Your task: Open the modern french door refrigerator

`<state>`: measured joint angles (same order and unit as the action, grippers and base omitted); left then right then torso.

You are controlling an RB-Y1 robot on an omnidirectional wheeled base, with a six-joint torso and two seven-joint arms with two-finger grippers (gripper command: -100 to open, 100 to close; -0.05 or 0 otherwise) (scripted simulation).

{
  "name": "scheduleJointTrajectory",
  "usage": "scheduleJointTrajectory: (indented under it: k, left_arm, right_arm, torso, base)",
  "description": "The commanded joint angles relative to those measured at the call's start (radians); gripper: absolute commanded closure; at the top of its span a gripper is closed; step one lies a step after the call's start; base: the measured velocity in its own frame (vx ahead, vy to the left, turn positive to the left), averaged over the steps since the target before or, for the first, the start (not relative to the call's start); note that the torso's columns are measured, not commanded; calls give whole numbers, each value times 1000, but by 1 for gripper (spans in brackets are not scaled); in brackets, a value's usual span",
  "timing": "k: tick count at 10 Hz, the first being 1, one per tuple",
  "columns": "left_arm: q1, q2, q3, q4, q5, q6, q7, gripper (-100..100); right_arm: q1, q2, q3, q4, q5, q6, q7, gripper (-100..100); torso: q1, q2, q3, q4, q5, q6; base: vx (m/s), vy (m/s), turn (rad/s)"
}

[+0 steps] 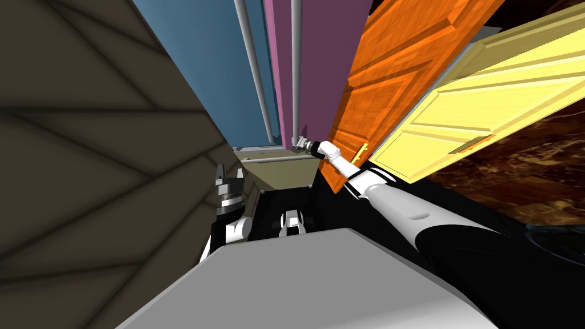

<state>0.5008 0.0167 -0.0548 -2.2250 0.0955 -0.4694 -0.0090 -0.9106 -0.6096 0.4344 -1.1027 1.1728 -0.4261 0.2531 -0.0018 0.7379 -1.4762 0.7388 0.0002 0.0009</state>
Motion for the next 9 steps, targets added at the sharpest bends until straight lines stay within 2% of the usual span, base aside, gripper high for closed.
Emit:
scheduleJointTrajectory:
  k: [1,2,3,5,7,9]
  left_arm:
    - [0,0,0,0,0,0,0,0]
    - [0,0,0,0,0,0,0,0]
    - [0,0,0,0,0,0,0,0]
    - [0,0,0,0,0,0,0,0]
    - [0,0,0,0,0,0,0,0]
    - [0,0,0,0,0,0,0,0]
  right_arm:
    - [-2,21,3,-28,-13,-50,17,100]
    - [-2,15,-1,-22,-9,-33,18,100]
    - [2,25,9,-42,-13,-53,14,100]
    - [4,41,18,-73,-22,-86,17,100]
    - [5,49,22,-88,-26,-102,19,100]
    - [6,58,27,-103,-30,-118,21,100]
  torso:
    - [0,1,1,-1,-1,1]
    - [1,5,4,-1,0,-1]
    - [9,0,1,0,2,0]
    - [3,0,0,1,1,-4]
    - [1,0,1,0,-1,2]
    - [0,0,1,0,0,0]
  base:
    - [-136,-246,40]
    - [-73,-116,20]
    - [-41,-128,10]
    - [-17,-267,77]
    - [-23,-212,51]
    - [-28,-200,38]
